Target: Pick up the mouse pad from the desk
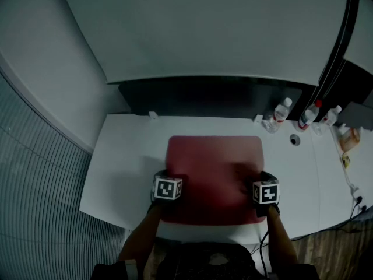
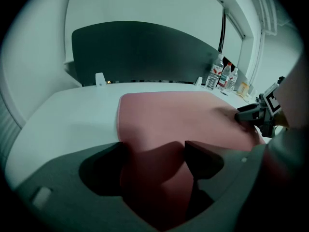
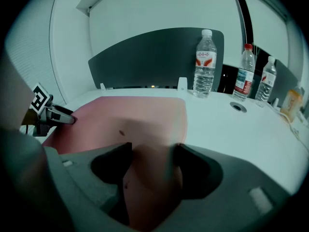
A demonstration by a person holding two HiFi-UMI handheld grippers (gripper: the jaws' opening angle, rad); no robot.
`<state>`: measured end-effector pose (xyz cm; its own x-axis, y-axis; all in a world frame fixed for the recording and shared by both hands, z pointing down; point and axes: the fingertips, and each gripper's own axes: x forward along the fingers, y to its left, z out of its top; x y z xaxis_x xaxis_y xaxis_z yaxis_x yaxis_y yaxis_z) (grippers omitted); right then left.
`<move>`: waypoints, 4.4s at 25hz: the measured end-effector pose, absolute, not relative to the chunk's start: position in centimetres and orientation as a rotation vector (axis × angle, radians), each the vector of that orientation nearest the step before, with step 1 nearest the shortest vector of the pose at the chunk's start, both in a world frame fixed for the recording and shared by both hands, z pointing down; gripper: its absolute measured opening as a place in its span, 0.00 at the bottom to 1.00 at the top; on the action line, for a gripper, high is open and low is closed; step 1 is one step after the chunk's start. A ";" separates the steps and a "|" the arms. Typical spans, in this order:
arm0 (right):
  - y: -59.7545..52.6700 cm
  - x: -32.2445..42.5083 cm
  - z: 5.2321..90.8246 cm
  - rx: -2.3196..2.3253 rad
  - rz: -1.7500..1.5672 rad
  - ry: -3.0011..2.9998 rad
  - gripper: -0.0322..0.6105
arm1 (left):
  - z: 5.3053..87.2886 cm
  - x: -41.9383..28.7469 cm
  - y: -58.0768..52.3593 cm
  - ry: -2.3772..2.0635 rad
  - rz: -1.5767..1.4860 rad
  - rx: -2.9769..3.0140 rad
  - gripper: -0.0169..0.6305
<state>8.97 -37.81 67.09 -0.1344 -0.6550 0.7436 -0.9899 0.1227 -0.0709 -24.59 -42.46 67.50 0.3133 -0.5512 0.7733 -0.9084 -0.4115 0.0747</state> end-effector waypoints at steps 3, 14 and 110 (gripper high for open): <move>-37.8 8.6 66.8 1.583 0.795 -1.861 0.52 | 67.4 -24.5 -42.5 -1.288 0.925 2.079 0.65; -37.7 7.9 66.9 1.540 0.773 -1.884 0.41 | 67.3 -24.0 -42.1 -1.288 0.923 2.085 0.51; -39.0 2.2 32.9 1.891 -0.034 -2.257 0.19 | 33.5 -20.9 -42.3 -1.564 0.250 2.641 0.12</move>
